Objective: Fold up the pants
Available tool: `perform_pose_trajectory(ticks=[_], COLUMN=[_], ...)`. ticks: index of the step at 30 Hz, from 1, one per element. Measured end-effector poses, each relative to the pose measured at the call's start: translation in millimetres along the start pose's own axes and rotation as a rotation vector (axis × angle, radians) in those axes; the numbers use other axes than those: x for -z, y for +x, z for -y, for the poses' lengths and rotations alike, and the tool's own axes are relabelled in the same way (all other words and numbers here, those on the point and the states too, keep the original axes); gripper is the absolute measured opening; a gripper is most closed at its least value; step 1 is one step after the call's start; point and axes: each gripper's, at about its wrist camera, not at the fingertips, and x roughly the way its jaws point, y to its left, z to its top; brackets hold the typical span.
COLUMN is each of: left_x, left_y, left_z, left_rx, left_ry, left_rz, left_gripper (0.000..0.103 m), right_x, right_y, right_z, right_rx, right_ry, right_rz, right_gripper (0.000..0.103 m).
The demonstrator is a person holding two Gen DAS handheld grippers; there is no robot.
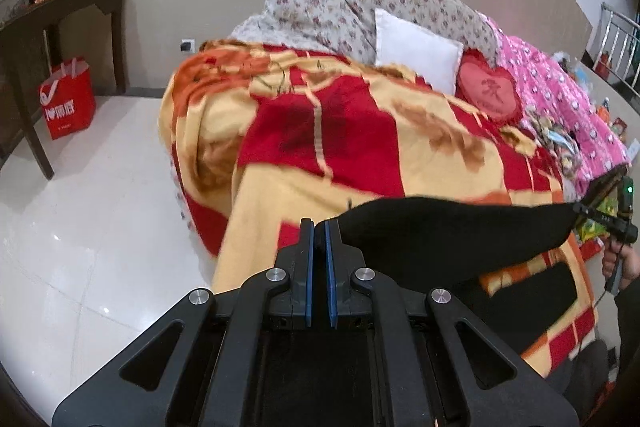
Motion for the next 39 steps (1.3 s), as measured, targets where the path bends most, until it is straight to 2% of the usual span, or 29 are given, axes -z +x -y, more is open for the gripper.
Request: perform_pose_trajectory(ticks=[6,11,18,22,25,27,29,31,33,35,37,38,39], left_x=[41,65,93,110,123,131,141,150,154,150,136,130,125], left_y=[-11,-11,-10,-8,-15,-22,-31,-35,-34,-31,-27,-24,-19], left_z=[-7,-8,-27,-35,-42,-45,-46,-46,-41,-31,-21,-20,-22], left_rx=[0.035,0.042,0.027,0.044,0.074,0.092,0.129,0.175,0.261,0.323,0.362,0.364,0.355], left_ry=[-0.032,-0.050,-0.105,-0.136,-0.226,-0.310,-0.382,-0.468,-0.544,-0.587,-0.589,-0.602,-0.644], left_rz=[-0.022,-0.045,-0.072,-0.108,-0.141,-0.172,-0.178,-0.195,-0.219,-0.230,-0.208,-0.197,-0.190], left_gripper=[0.004,0.004,0.004,0.005,0.012,0.023,0.028,0.029,0.029,0.029,0.029,0.032,0.039], right_x=[46,64,92,116,131,137,141,143,145,147,149,149,150], right_y=[-16,-25,-33,-29,-32,-41,-50,-60,-70,-76,-79,-78,-78], right_z=[3,-2,-6,-14,-19,-19,-16,-13,-14,-19,-28,-34,-39], right_rx=[-0.009,-0.004,0.036,0.088,0.138,0.142,0.161,0.153,0.133,0.119,0.104,0.097,0.093], right_ry=[-0.043,-0.071,-0.115,-0.204,-0.236,-0.214,-0.183,-0.129,-0.081,-0.068,-0.078,-0.086,-0.092], right_rz=[0.007,0.024,0.020,-0.022,-0.042,-0.030,-0.014,0.009,0.033,0.053,0.061,0.062,0.063], right_gripper=[0.002,0.002,0.002,0.002,0.002,0.002,0.002,0.002,0.002,0.002,0.002,0.002,0.002])
